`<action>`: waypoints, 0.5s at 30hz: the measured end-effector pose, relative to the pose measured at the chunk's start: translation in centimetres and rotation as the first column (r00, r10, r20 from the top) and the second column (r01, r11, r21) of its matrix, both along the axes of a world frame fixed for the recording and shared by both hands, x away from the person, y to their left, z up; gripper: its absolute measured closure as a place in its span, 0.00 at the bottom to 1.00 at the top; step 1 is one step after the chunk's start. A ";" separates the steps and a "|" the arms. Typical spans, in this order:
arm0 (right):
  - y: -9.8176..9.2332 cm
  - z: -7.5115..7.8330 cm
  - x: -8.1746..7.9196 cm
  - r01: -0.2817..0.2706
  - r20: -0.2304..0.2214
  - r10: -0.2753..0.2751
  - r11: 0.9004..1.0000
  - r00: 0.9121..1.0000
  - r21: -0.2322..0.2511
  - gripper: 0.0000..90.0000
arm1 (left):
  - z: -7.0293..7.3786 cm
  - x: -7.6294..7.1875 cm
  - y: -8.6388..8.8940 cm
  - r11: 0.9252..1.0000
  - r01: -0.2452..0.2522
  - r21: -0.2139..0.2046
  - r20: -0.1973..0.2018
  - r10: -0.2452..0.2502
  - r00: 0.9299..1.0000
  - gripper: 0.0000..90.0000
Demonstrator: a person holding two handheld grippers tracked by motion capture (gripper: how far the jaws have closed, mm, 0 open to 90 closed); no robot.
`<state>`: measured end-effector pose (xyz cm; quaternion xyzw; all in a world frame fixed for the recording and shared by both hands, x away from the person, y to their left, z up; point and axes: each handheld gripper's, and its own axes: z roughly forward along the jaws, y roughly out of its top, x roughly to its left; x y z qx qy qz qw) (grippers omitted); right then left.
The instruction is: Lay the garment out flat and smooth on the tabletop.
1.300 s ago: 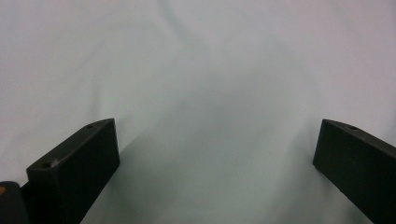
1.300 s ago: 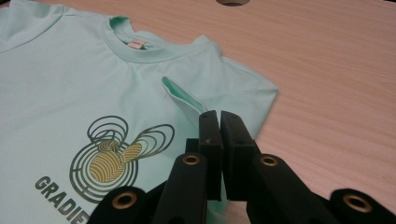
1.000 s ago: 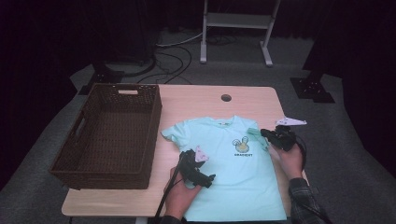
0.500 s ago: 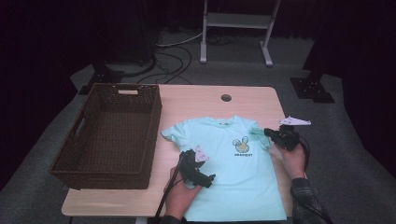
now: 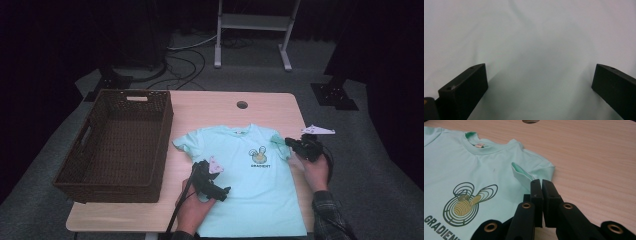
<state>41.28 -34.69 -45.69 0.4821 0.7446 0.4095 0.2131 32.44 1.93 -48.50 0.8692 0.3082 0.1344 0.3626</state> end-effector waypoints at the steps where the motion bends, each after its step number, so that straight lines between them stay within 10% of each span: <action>1: 0.0 0.0 0.0 0.001 -0.002 -0.001 1.000 1.000 0.002 0.97 | 0.0 0.0 0.0 1.000 0.000 0.000 0.000 0.000 1.000 0.00; 15: -1.0 -0.5 0.1 0.032 -0.016 -0.032 0.999 0.999 0.004 0.97 | 0.0 0.0 0.0 1.000 0.000 0.001 0.000 0.000 1.000 0.00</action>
